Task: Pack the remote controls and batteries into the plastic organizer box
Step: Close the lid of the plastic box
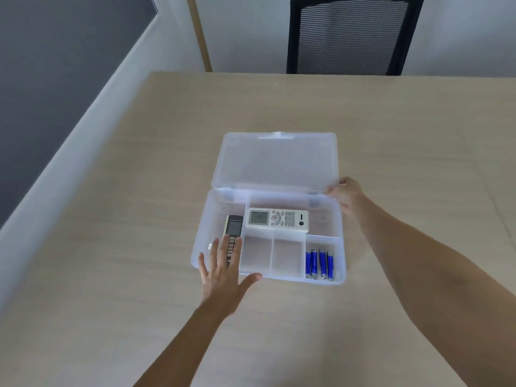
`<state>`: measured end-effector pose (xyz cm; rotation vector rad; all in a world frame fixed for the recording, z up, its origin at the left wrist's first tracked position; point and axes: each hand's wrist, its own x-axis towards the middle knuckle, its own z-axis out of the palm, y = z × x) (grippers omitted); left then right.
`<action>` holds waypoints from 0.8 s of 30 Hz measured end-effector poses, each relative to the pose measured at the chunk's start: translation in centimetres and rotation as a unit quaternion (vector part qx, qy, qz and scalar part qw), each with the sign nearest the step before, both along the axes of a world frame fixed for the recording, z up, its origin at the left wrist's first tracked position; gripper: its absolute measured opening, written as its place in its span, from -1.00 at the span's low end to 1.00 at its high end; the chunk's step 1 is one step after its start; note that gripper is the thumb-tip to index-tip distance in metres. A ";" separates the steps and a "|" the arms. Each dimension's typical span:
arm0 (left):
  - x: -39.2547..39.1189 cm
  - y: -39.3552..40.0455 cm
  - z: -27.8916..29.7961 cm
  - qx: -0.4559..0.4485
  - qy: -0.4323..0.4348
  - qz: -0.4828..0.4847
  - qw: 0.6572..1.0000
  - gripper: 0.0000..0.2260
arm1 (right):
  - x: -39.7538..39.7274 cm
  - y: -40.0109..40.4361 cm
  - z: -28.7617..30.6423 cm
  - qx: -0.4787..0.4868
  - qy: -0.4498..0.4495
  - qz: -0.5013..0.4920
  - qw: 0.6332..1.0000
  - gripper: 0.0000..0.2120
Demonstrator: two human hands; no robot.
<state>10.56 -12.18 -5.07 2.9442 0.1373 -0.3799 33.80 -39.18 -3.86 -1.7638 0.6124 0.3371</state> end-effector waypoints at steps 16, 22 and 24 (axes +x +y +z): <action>1.1 4.5 6.7 -0.583 -0.119 0.454 0.664 -0.24 | -11.1 -1.6 9.2 0.300 0.007 0.002 0.954 -0.35; -0.6 5.7 6.6 -0.536 0.034 0.377 0.754 -0.24 | -20.0 -0.1 6.4 0.033 -0.035 0.112 0.993 -0.60; -1.4 5.3 4.2 -0.453 0.044 0.357 0.816 -0.20 | -22.5 0.4 4.7 -0.005 -0.009 0.133 0.991 -0.44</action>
